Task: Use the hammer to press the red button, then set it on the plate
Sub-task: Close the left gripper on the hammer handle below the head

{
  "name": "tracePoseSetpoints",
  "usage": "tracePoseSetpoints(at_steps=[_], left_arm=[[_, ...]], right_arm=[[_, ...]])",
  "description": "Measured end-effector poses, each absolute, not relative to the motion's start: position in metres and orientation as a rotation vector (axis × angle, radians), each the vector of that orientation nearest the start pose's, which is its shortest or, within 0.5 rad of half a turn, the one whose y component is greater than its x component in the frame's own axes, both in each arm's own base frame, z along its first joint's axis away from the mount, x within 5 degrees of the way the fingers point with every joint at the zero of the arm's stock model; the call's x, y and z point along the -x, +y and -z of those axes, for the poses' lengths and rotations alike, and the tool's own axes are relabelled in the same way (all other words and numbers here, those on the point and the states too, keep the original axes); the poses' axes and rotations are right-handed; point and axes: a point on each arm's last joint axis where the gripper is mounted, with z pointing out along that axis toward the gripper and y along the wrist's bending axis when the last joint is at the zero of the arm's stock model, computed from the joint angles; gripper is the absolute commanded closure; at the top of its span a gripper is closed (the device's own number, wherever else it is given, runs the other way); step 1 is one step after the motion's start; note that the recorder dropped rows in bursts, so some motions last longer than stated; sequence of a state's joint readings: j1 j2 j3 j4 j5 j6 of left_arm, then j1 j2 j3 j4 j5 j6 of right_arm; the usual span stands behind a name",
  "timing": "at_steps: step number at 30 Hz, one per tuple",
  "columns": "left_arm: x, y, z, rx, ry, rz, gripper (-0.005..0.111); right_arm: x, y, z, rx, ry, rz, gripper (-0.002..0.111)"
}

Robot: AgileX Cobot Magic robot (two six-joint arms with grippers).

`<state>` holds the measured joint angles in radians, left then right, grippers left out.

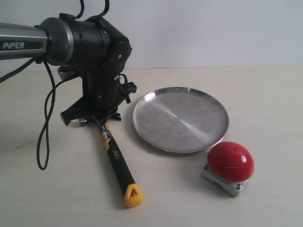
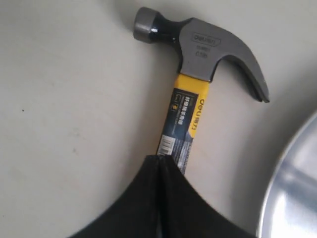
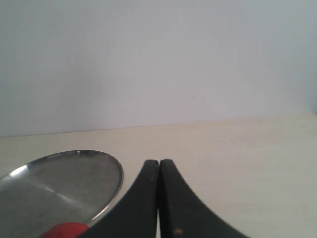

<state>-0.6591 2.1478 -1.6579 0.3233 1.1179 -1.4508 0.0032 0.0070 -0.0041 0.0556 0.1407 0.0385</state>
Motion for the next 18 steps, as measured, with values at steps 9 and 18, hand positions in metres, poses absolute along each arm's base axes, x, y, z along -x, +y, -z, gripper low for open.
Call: tracePoseSetpoints(at_steps=[9, 18], left_arm=[[-0.372, -0.247, -0.167, 0.883, 2.665, 0.015, 0.078], [-0.376, -0.244, -0.154, 0.985, 2.733, 0.086, 0.056]], right_arm=[[-0.057, 0.001, -0.201, -0.068, 1.626, -0.081, 0.108], [-0.057, 0.001, -0.201, -0.068, 1.626, -0.081, 0.108]])
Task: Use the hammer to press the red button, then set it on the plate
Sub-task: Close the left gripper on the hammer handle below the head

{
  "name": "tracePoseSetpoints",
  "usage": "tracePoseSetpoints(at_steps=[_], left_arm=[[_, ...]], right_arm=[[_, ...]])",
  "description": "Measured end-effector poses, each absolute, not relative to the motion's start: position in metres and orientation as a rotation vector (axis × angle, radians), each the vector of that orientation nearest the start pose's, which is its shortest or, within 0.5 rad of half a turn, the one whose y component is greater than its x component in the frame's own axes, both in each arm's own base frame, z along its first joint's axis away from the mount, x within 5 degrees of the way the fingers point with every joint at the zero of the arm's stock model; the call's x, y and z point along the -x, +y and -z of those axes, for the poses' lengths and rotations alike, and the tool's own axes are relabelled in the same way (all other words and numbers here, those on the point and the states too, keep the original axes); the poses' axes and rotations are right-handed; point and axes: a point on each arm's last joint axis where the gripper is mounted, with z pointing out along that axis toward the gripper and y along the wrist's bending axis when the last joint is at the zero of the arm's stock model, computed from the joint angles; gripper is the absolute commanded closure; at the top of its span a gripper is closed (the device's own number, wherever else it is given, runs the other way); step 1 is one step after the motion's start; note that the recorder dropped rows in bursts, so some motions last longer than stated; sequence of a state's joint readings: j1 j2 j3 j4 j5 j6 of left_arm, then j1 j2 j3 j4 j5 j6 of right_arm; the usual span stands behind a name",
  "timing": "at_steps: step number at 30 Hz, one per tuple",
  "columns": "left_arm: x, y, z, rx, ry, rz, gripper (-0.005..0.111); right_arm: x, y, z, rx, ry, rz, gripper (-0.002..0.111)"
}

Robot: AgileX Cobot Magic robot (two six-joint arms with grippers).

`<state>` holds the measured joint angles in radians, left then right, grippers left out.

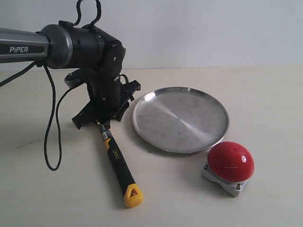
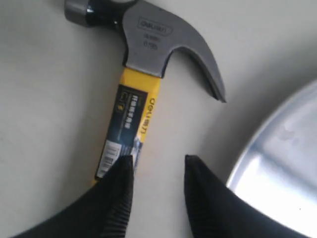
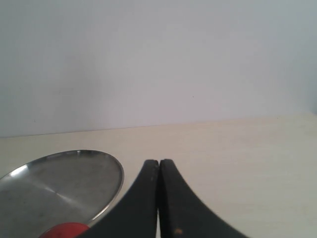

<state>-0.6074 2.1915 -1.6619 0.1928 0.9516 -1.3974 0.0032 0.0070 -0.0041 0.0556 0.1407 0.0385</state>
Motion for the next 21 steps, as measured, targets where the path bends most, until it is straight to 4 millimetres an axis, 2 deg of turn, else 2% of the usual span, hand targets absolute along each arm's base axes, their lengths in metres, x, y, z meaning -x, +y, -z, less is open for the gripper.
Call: tracePoseSetpoints(at_steps=[6, 21], left_arm=[[-0.385, -0.231, -0.145, 0.983, 2.741, 0.036, 0.056], [-0.385, -0.231, -0.127, 0.977, 2.766, -0.017, 0.056]], right_arm=[[-0.057, 0.001, -0.201, -0.068, 1.626, -0.081, 0.108], [-0.057, 0.001, -0.201, -0.068, 1.626, -0.081, 0.108]])
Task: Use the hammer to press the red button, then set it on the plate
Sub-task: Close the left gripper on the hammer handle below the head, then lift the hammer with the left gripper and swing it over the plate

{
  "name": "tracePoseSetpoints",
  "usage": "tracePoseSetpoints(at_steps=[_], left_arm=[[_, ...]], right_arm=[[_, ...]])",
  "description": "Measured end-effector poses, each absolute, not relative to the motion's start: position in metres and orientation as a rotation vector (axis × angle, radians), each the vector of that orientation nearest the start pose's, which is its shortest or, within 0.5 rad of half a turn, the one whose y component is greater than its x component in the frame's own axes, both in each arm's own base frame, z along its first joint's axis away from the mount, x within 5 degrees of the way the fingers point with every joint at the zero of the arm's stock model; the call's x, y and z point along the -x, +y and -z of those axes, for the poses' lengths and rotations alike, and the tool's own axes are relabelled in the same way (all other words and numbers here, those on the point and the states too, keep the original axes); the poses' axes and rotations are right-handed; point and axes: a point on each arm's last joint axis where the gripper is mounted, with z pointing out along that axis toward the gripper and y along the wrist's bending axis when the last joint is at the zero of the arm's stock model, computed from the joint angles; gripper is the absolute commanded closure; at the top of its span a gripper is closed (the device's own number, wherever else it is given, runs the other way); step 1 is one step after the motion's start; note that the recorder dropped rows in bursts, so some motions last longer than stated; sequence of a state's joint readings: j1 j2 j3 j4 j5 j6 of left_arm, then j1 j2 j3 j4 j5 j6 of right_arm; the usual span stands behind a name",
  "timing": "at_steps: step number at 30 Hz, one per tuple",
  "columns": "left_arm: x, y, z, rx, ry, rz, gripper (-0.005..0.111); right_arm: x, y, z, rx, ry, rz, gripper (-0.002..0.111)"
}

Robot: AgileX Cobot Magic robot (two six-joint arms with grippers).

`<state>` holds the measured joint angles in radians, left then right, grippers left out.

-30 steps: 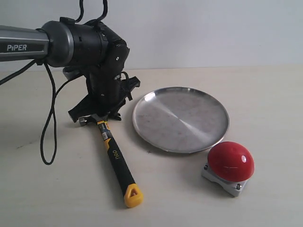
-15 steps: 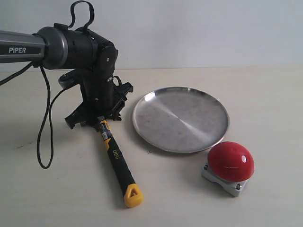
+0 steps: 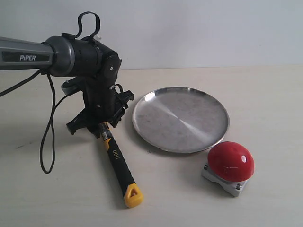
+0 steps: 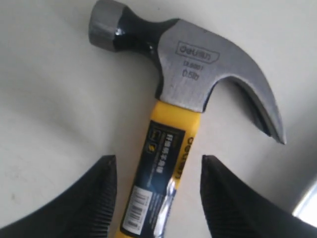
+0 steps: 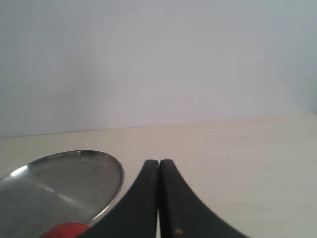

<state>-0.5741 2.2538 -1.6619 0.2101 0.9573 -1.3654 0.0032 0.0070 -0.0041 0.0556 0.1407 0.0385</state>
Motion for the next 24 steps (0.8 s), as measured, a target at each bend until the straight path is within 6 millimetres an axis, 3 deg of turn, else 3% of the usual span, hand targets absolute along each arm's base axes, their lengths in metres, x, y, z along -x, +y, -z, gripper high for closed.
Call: tracePoseSetpoints(at_steps=[11, 20, 22, 24], left_arm=[[-0.392, -0.223, -0.111, 0.963, 2.779, -0.035, 0.056], [-0.394, -0.223, -0.109, 0.903, 2.822, -0.021, 0.058], [-0.394, -0.223, -0.109, 0.885, 2.829, -0.022, 0.072], [-0.395, -0.222, -0.109, 0.847, 2.839, -0.023, 0.098]], right_arm=[[-0.057, 0.001, -0.201, -0.068, 1.626, -0.081, 0.108], [-0.057, 0.001, -0.201, -0.068, 1.626, -0.081, 0.108], [-0.057, 0.001, -0.201, -0.068, 1.626, -0.081, 0.108], [-0.057, 0.001, -0.201, -0.068, 1.626, -0.081, 0.108]])
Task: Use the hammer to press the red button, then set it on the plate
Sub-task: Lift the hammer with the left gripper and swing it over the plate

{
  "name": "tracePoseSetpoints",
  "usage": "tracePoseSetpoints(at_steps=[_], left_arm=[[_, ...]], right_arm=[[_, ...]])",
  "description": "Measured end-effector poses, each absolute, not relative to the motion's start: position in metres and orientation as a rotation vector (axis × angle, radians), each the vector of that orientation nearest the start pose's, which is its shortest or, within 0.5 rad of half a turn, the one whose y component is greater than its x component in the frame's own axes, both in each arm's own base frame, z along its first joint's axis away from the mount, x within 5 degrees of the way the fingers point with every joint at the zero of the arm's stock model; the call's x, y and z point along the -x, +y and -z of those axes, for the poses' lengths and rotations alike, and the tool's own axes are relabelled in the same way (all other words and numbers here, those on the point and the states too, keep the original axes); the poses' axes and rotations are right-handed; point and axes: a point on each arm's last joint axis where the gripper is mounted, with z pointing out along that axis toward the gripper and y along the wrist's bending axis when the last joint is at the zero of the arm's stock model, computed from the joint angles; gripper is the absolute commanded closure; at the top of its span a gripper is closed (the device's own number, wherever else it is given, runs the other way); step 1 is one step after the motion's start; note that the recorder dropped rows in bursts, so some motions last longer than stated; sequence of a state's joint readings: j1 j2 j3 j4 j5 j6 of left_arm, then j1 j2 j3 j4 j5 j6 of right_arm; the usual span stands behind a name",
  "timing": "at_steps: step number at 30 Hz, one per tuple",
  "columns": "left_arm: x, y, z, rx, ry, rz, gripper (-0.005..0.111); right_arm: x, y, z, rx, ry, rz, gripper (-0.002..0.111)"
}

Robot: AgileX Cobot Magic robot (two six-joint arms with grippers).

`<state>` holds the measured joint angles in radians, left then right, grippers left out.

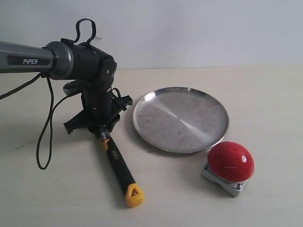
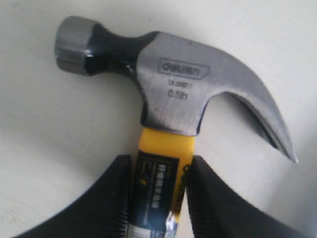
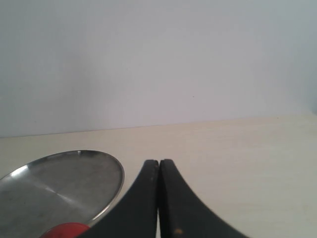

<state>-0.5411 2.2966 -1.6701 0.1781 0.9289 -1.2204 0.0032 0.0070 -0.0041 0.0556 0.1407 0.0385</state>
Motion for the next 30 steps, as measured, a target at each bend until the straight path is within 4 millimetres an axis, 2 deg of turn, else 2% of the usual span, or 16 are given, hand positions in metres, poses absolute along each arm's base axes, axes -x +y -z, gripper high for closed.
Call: tracePoseSetpoints(at_steps=[1, 10, 15, 17, 22, 27, 30], left_arm=[[-0.395, -0.222, -0.109, 0.829, 2.844, -0.024, 0.106], [-0.395, -0.222, -0.109, 0.84, 2.845, -0.019, 0.107], [-0.394, -0.223, -0.117, 0.847, 2.837, 0.021, 0.107], [-0.389, -0.227, -0.127, 0.846, 2.836, 0.045, 0.107], [-0.374, -0.236, -0.171, 0.811, 2.823, 0.095, 0.107], [-0.351, -0.253, -0.205, 0.737, 2.823, 0.131, 0.107], [-0.331, -0.269, -0.222, 0.691, 2.818, 0.183, 0.107]], right_arm=[[-0.057, 0.001, -0.201, -0.069, 1.626, -0.082, 0.108], [-0.057, 0.001, -0.201, -0.069, 1.626, -0.082, 0.108], [-0.057, 0.001, -0.201, -0.069, 1.626, -0.082, 0.108], [-0.057, 0.001, -0.201, -0.069, 1.626, -0.082, 0.108], [-0.057, 0.001, -0.201, -0.069, 1.626, -0.082, 0.108], [-0.057, 0.001, -0.201, -0.069, 1.626, -0.082, 0.108], [-0.057, 0.001, -0.201, -0.069, 1.626, -0.082, 0.108]])
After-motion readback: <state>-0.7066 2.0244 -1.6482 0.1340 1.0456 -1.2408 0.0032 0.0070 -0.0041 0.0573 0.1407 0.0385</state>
